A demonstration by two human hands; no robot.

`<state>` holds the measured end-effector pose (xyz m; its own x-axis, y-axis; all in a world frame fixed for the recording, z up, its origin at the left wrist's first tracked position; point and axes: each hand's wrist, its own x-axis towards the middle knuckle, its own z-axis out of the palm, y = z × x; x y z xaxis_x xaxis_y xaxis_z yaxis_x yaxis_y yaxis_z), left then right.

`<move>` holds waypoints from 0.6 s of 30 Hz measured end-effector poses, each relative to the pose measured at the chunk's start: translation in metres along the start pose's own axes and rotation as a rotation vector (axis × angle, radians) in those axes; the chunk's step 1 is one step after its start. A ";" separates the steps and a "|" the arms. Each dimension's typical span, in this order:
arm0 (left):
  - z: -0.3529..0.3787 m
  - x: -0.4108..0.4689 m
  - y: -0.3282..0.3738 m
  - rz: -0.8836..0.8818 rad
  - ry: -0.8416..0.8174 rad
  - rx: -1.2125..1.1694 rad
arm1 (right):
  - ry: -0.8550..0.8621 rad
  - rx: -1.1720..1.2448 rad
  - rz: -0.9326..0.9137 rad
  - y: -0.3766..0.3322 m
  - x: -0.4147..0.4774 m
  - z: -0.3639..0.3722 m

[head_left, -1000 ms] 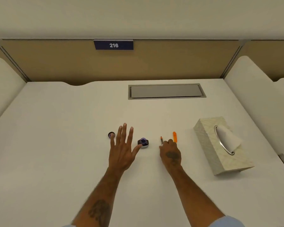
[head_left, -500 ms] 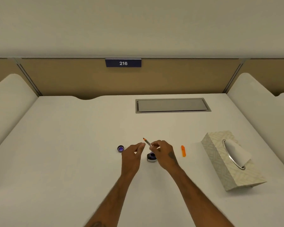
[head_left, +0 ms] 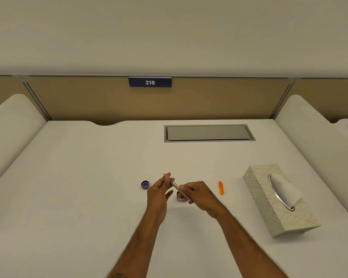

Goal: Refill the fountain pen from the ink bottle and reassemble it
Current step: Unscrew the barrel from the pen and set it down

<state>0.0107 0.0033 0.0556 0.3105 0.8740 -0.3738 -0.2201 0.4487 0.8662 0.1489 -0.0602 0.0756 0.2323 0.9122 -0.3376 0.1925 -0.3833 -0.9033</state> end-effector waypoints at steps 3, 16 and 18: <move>0.002 0.004 0.000 -0.045 -0.041 -0.083 | -0.082 0.002 0.039 -0.003 -0.001 -0.011; 0.019 0.012 0.002 0.034 -0.023 -0.043 | 0.011 -0.220 0.016 -0.007 0.007 -0.020; 0.022 0.013 0.004 0.056 0.012 -0.061 | 0.057 -0.264 0.010 -0.008 0.009 -0.017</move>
<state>0.0339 0.0128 0.0613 0.2848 0.9000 -0.3301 -0.2927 0.4096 0.8641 0.1652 -0.0518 0.0843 0.2869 0.9016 -0.3238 0.4306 -0.4233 -0.7971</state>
